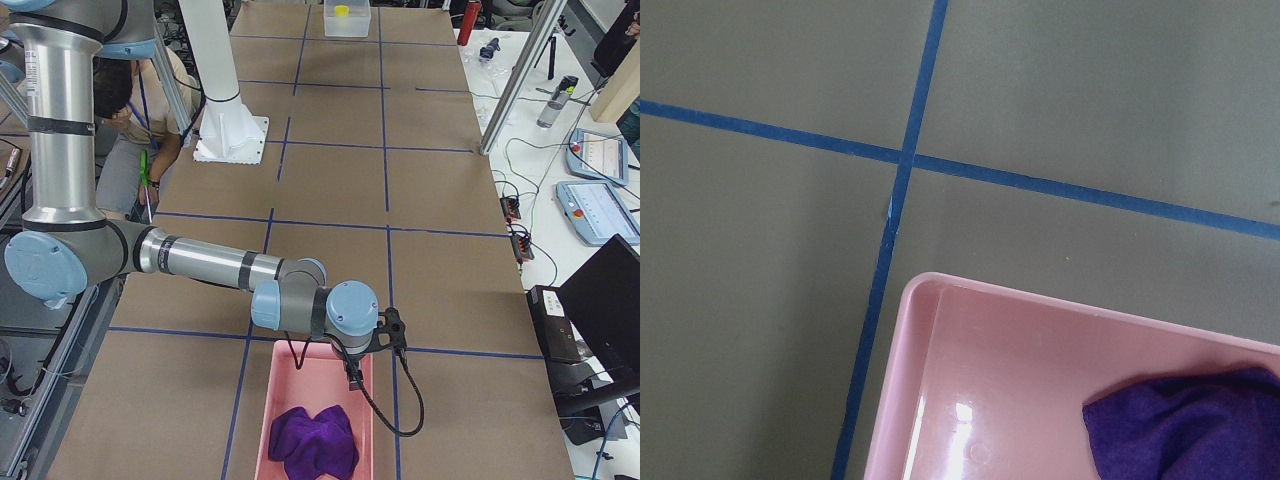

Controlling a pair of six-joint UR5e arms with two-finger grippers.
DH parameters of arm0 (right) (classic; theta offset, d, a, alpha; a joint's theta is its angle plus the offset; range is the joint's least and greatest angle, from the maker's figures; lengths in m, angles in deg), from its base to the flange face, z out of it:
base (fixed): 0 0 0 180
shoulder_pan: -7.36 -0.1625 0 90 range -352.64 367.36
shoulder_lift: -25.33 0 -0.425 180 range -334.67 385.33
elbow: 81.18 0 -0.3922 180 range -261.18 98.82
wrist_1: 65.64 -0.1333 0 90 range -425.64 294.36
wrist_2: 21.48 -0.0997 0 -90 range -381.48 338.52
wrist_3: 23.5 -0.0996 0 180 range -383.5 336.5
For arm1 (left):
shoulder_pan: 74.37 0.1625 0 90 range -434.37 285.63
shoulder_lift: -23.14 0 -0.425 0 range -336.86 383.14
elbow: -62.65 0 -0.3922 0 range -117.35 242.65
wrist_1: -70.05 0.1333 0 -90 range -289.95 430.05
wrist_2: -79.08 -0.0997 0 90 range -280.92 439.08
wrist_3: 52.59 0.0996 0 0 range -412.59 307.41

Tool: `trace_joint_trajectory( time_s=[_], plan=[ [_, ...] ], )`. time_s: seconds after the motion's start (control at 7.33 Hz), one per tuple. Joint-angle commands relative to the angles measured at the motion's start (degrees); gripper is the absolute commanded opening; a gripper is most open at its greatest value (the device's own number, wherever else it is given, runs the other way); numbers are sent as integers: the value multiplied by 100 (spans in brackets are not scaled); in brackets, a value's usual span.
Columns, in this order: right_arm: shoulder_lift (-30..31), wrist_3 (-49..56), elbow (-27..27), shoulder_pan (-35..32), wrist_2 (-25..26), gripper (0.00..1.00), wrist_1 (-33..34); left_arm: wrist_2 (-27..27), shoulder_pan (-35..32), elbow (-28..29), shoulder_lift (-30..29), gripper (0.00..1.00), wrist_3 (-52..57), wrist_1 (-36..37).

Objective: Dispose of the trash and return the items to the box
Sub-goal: 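Carry the green bowl into the clear bin with the left gripper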

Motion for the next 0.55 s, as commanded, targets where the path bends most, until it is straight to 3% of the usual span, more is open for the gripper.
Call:
trace_joint_trajectory(
  time_s=[0.0, 0.14, 0.27, 0.41],
  plan=[
    [22, 1, 37, 0, -1, 100, 9, 258, 39, 13, 3, 0, 0, 0],
    [22, 1, 38, 0, -1, 100, 0, 232, 47, 13, 20, 0, 9, 0],
    [22, 10, 38, 0, -1, 100, 0, 214, 47, 13, 29, 69, 35, -9],
    [22, 10, 38, 0, -1, 100, 0, 205, 47, 5, 82, 100, 9, -35]
  ],
)
